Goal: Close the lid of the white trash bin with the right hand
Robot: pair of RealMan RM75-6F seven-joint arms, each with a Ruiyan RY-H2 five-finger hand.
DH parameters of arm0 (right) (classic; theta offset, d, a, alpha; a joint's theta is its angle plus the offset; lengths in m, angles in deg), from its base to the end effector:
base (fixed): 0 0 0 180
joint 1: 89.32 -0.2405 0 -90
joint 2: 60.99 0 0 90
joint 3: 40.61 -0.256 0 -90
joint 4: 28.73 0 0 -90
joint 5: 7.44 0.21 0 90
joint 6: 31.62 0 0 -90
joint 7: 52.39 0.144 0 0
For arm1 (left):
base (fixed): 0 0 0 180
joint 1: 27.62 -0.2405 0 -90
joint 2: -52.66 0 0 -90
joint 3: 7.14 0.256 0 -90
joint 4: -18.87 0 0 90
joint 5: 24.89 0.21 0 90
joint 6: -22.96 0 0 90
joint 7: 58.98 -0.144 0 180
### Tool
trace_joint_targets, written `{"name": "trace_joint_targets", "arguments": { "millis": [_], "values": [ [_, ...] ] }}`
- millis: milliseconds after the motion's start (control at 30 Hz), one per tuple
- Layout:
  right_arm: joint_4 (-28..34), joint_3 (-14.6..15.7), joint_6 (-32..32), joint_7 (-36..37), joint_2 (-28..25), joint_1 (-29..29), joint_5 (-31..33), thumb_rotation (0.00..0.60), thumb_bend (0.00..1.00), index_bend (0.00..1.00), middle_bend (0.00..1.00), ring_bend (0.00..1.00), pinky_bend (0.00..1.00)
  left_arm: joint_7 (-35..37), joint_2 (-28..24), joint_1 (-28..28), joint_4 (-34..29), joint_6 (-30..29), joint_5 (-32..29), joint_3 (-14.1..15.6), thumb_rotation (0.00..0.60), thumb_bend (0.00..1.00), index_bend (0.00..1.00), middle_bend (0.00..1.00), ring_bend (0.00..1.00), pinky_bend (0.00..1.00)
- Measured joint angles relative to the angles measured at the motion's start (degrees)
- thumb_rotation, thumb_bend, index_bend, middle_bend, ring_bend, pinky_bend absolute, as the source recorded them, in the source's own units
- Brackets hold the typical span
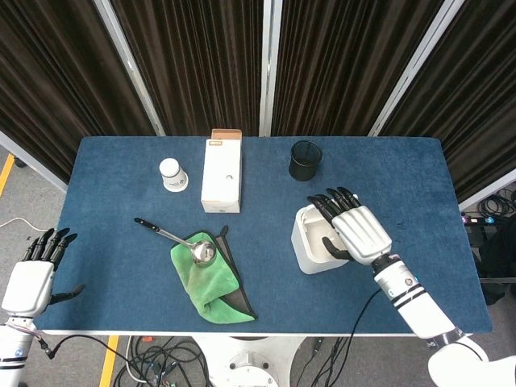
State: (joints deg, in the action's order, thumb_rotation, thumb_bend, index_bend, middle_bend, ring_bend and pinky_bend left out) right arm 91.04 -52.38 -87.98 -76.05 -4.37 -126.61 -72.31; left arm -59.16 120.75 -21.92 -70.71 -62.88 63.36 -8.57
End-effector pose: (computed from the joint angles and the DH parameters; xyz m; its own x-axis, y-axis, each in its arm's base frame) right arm -0.1142 -0.2915 0.1187 0.4877 -0.2150 0.8461 -0.8223 -0.4385 0.3626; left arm -0.3076 0.1804 0.1372 0.3832 0.0097 0.9236 0.9221 -0.0613 -0.3820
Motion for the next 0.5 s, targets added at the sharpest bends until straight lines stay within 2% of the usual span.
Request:
{"name": "trace_joint_targets", "arguments": {
  "millis": [500],
  "values": [
    [0.9,8.8,-2.5,5.2,-2.3,7.1,-14.3,0.531,0.40,0.00,0.13,0.03,0.07,-0.4,-0.1,0.0,-0.3,0.4,0.0,0.3,0.600,0.00,0.14,0.09,0.01,0.12]
  ]
}}
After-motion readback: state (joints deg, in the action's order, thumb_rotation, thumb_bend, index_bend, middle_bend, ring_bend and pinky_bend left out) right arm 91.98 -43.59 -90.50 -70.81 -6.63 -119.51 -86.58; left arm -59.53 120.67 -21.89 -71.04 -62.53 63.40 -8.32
